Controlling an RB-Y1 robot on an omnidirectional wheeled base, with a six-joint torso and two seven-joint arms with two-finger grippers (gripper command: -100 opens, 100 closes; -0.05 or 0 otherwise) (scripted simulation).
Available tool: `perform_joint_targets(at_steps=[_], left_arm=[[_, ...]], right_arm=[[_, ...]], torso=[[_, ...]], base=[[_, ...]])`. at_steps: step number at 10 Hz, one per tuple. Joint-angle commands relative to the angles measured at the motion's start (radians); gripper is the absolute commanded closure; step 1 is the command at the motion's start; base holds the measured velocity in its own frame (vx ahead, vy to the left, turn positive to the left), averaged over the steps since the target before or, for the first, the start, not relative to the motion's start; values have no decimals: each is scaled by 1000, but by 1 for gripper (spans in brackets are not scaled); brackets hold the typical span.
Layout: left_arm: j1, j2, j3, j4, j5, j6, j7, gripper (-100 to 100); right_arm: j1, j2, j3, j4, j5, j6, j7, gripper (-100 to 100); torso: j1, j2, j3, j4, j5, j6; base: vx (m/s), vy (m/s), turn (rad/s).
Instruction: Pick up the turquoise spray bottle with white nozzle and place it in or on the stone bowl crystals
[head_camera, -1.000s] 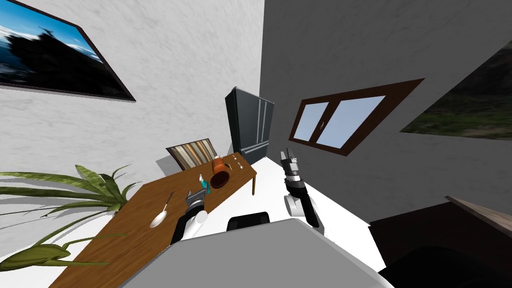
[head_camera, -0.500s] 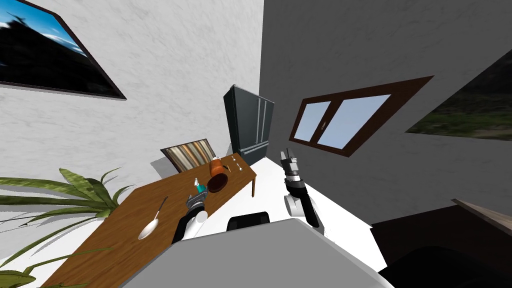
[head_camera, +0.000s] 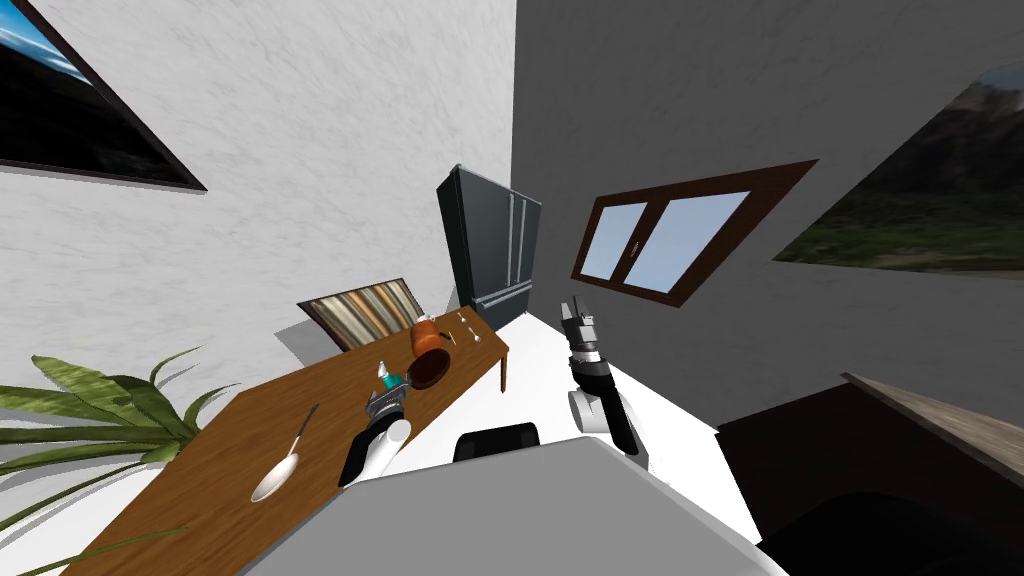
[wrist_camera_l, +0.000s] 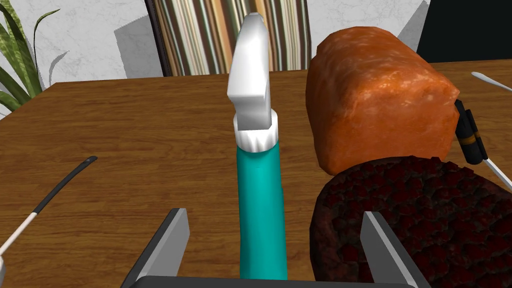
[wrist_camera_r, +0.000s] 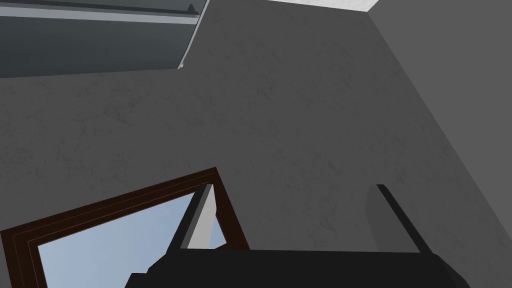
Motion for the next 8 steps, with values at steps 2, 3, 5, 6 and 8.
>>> perform_joint_targets(at_steps=[2,3,5,6,8], left_arm=[[-31,22,25,48,11,-8,13,-100],[-39,28,31,61,13,-10,17,-100],[-28,20,33,37,14,-1,5,100],[-28,20,33,37,14,-1,5,100],[-28,21,35,36,15,-6,5,100]], right_arm=[[0,0,0,0,0,0,0,0],[0,0,0,0,0,0,0,0],[0,0,0,0,0,0,0,0],[0,0,0,0,0,0,0,0],[0,0,0,0,0,0,0,0]], torso=[[0,0,0,0,0,0],[0,0,0,0,0,0],[0,-1,-1,0,0,0],[0,-2,-1,0,0,0],[1,-3,-2,-1,2,2]], base=[[-28,0,-118],[-16,-2,-92],[-3,0,-6],[0,2,18],[0,0,0]])
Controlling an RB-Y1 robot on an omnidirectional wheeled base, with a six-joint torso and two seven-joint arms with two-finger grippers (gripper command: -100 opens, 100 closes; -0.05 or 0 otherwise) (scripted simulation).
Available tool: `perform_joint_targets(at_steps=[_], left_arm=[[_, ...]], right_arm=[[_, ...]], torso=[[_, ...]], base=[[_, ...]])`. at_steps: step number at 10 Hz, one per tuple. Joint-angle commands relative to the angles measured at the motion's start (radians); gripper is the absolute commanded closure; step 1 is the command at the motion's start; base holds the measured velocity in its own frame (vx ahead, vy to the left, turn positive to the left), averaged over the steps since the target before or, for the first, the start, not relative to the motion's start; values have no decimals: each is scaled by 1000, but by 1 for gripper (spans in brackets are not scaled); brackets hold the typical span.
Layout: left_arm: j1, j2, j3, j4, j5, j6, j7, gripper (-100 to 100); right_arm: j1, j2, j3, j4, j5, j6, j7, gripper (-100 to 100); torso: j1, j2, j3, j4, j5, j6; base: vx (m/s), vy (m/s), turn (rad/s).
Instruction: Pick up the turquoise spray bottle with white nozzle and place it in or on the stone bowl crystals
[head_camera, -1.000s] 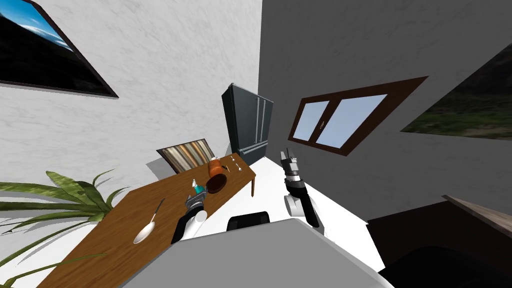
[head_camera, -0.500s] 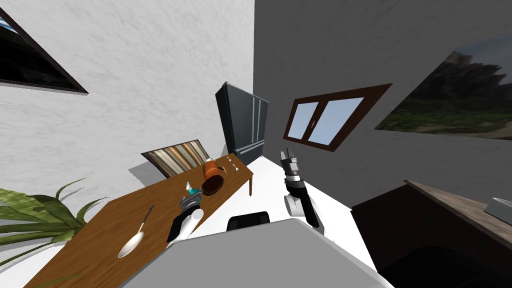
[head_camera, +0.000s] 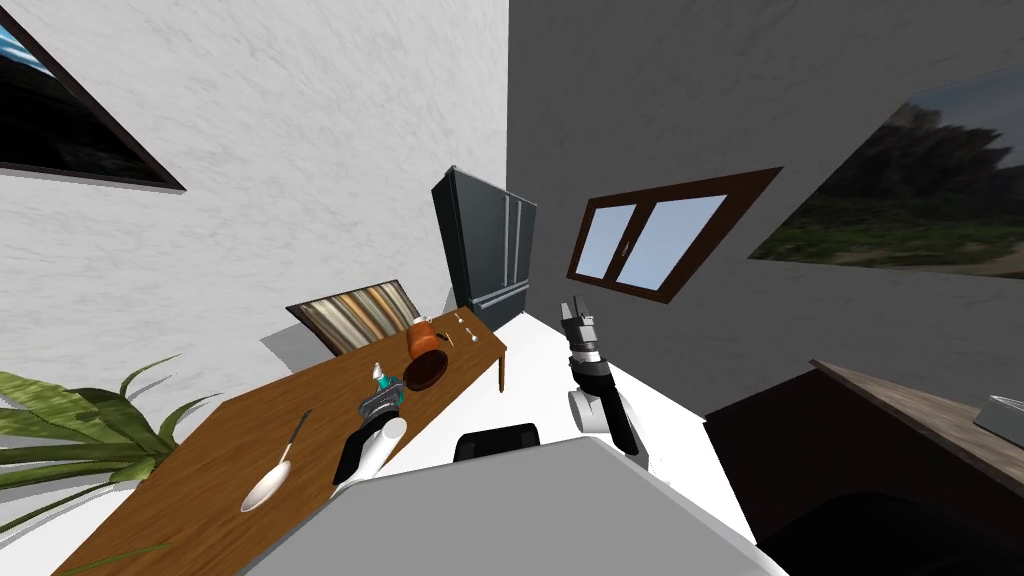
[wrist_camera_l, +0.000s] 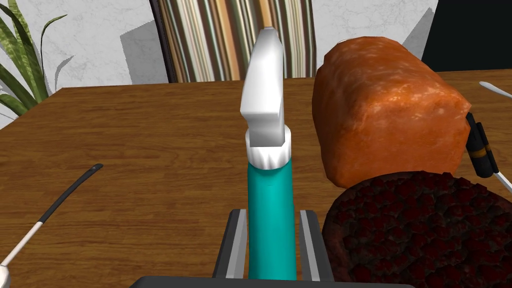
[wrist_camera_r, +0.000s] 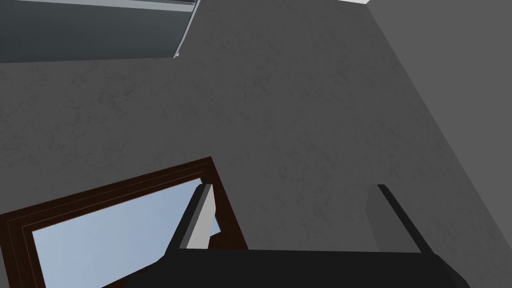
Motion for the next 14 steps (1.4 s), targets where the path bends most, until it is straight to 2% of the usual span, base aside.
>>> perform_joint_targets(at_steps=[1,2,3,6,7,8,9,11,14], left_arm=[[0,0,0,0,0,0,0,100],[0,0,0,0,0,0,0,0],[21,-18,-29,-26,-12,4,-3,100],[62,-48,-60,-89,-26,14,-21,100],[54,-43,-56,-76,-25,7,-15,100],[55,-44,-57,-79,-25,10,-17,0],[49,-37,-40,-89,-23,33,-10,100],[42,-27,-19,-101,-20,64,-4,100],[28,-12,13,-124,-12,113,3,100]], right_arm=[[0,0,0,0,0,0,0,0],[0,0,0,0,0,0,0,0],[0,0,0,0,0,0,0,0],[0,0,0,0,0,0,0,0],[0,0,0,0,0,0,0,0],[0,0,0,0,0,0,0,0],[0,0,0,0,0,0,0,0],[0,0,0,0,0,0,0,0],[0,0,0,0,0,0,0,0]], torso=[[0,0,0,0,0,0],[0,0,0,0,0,0],[0,0,0,0,0,0],[0,-2,-2,-2,2,-2],[0,-1,-2,-2,2,-2],[0,-1,-1,-2,2,-2],[0,0,-1,-2,2,-2],[-10,7,2,-3,3,-2],[-12,8,2,-2,2,-2]], base=[[0,0,0],[0,0,0],[27,3,224],[39,-3,172],[9,-4,9],[0,0,0],[-53,-86,15],[-106,-174,33],[-112,-180,34]])
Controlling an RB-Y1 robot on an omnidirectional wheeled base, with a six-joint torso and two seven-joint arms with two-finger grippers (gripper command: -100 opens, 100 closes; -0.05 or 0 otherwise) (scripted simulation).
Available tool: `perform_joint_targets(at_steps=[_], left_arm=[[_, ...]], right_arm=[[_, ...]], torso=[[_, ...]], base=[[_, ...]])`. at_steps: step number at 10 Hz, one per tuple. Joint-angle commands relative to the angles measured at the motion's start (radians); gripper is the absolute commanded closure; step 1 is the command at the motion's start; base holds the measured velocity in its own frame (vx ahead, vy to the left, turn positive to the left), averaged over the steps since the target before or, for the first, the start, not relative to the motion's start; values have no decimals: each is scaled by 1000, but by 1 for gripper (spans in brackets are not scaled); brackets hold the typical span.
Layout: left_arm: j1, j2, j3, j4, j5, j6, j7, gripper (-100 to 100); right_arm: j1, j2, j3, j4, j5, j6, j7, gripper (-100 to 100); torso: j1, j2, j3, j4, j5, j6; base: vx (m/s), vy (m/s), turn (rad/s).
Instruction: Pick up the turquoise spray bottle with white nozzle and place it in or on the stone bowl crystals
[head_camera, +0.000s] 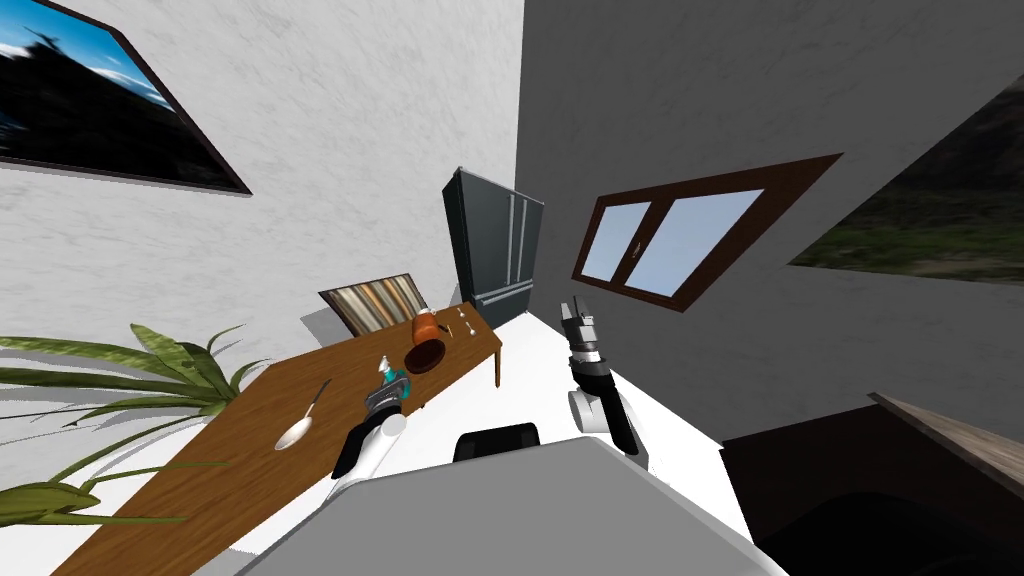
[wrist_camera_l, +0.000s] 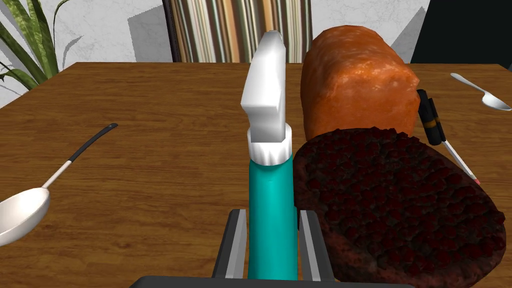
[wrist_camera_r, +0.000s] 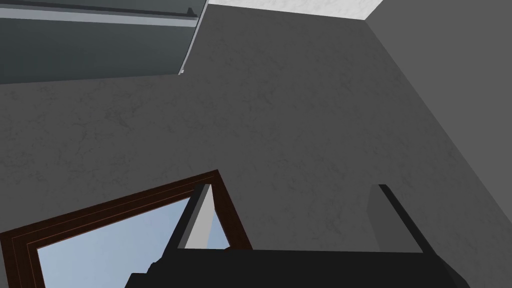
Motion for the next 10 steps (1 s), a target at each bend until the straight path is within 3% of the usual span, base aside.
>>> perform_joint_targets(at_steps=[1,4,6,10], left_arm=[[-11,13,23,-15,7,37,9,100],[-31,33,62,-47,24,101,8,100],[-48,42,74,-59,37,135,-19,100],[-87,49,85,-72,64,192,-93,100]], right_arm=[[0,0,0,0,0,0,0,0],[0,0,0,0,0,0,0,0],[0,0,0,0,0,0,0,0],[1,0,0,0,0,0,0,0]], torso=[[0,0,0,0,0,0],[0,-1,0,1,-1,0],[1,-4,-1,0,0,0],[14,-23,-13,-4,2,2]], base=[[-139,-253,52],[-115,-196,44],[-15,-135,57],[165,11,66]])
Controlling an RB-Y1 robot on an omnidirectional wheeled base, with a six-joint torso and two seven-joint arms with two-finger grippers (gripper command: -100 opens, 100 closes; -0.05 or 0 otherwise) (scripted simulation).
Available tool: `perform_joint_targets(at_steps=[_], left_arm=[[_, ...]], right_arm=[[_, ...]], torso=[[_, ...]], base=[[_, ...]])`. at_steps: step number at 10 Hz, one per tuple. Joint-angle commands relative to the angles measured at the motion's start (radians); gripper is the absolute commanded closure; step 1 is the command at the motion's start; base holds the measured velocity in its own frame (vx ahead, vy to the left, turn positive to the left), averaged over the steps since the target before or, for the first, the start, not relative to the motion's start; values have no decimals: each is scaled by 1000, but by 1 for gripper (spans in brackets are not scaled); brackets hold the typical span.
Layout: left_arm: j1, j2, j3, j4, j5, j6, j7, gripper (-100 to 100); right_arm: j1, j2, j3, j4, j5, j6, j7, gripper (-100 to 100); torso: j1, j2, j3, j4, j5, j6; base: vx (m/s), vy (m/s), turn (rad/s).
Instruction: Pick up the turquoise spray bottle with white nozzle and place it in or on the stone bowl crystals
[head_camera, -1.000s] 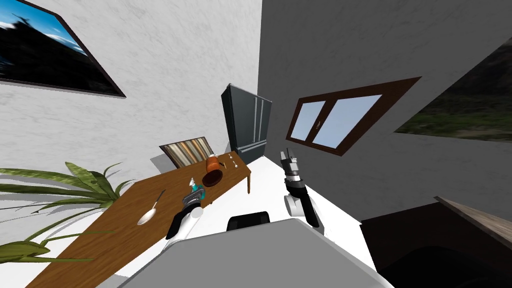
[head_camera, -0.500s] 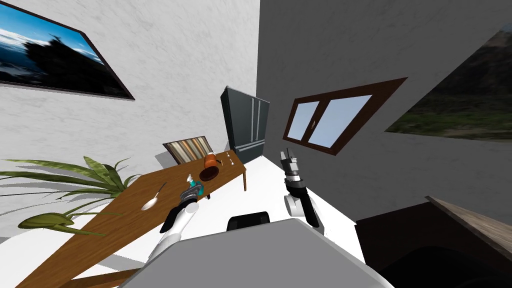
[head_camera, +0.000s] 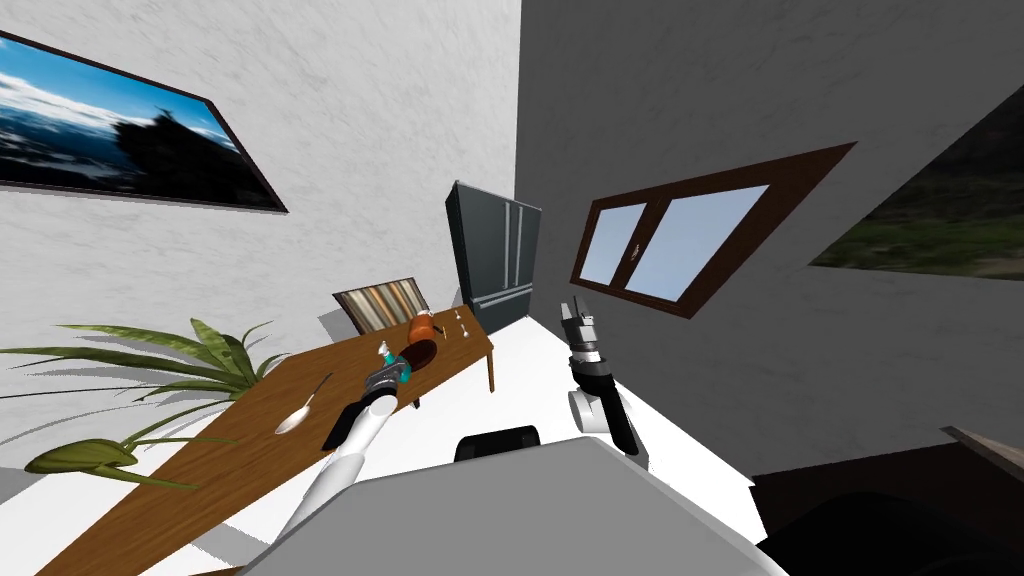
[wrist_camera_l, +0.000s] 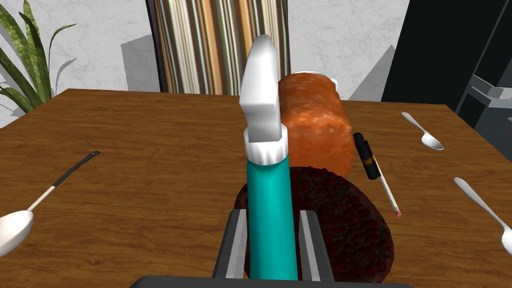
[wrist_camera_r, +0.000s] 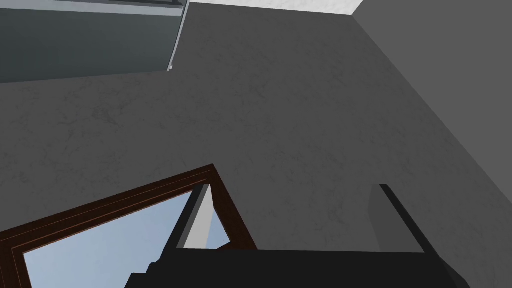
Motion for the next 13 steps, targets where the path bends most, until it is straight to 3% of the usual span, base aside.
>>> perform_joint_targets(at_steps=[1,5,6,7,11,12,13], left_arm=[[-20,-2,8,-3,9,22,-34,100],[-55,3,18,-20,40,65,-97,100],[-47,2,13,-18,35,55,-84,100],[-49,2,13,-20,36,56,-88,-100],[-49,2,13,-20,36,56,-87,-100],[-49,2,13,-20,36,56,-87,0],[-64,32,41,-30,44,106,-86,-100]], right_arm=[[0,0,0,0,0,0,0,0],[0,0,0,0,0,0,0,0],[0,0,0,0,0,0,0,0],[0,0,0,0,0,0,0,0],[0,0,0,0,0,0,0,0],[0,0,0,0,0,0,0,0],[0,0,0,0,0,0,0,0]], torso=[[0,0,0,0,0,0],[2,-9,-6,-3,3,5],[5,-10,-7,-3,3,5],[4,-5,-4,-3,4,5],[3,3,0,-2,4,5],[3,3,0,-2,4,5],[3,3,0,-2,4,5]], base=[[147,22,81],[179,26,64],[81,31,-1],[17,5,-3],[2,0,0],[0,0,0],[-6,-67,93]])
